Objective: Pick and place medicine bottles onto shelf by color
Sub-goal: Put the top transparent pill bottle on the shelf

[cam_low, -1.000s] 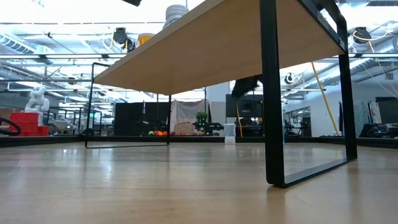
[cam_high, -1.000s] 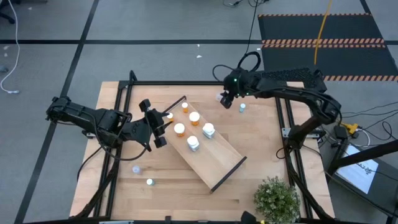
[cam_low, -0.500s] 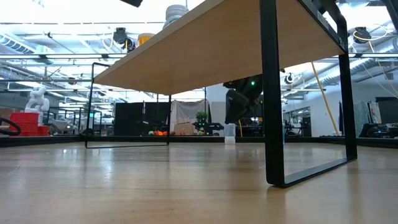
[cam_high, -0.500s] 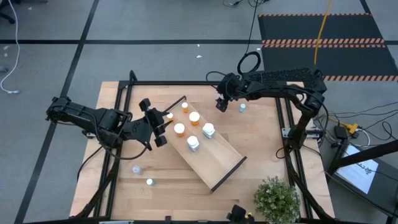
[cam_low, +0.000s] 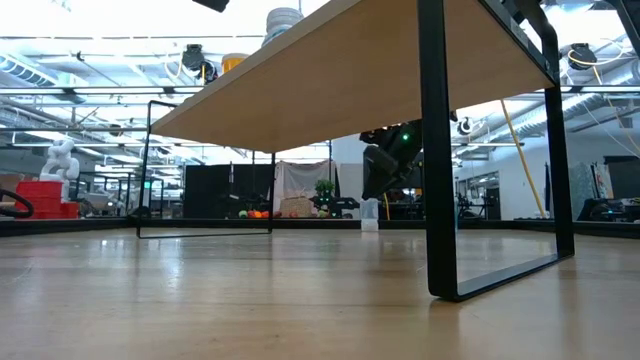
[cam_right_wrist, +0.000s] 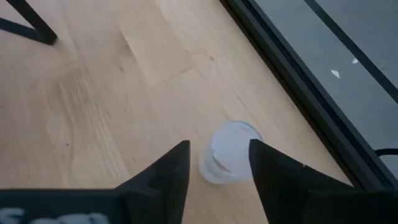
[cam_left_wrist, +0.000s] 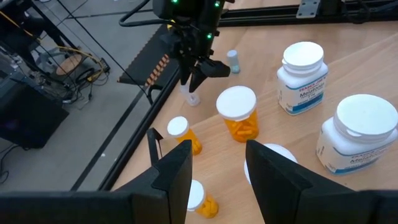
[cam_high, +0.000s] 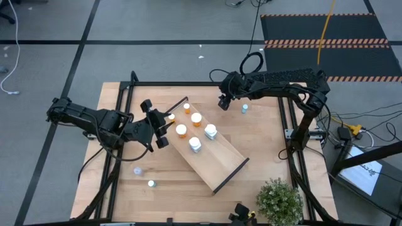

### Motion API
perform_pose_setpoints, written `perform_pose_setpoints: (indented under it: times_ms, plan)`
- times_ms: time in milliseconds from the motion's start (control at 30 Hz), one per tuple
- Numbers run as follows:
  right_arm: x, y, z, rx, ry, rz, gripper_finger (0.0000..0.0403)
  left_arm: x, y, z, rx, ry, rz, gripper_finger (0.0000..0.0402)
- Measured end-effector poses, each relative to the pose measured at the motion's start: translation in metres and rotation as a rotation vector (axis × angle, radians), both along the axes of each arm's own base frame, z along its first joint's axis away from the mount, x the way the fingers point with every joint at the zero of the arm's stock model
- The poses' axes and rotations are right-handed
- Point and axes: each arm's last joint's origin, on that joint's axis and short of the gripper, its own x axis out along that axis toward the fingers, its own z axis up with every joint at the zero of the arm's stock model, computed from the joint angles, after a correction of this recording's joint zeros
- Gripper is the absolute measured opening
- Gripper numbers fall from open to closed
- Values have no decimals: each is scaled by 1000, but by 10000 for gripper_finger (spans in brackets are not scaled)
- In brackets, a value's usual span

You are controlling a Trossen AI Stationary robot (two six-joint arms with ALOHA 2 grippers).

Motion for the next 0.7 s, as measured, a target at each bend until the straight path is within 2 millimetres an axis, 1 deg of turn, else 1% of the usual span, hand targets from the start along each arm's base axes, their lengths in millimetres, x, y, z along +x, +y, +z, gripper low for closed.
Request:
perform_pose_setpoints:
  times_ms: [100, 233, 400, 600, 700]
  plan:
    - [0, 0, 0, -2, -6, -3, 145, 0, 0, 0, 0, 0, 0, 152]
    - [1, 0, 1, 4, -19, -16, 147, 0, 0, 0, -2, -2, 2, 152]
    - [-1, 2, 4, 12, -17, -22, 175, 0, 0, 0, -2, -1, 2, 152]
    - [-6, 5, 18, 0, -28, -26, 212, 0, 0, 0, -1, 0, 1, 152]
    - [-7, 3, 18, -21, -15, -43, 227, 0, 0, 0, 2, 2, -1, 152]
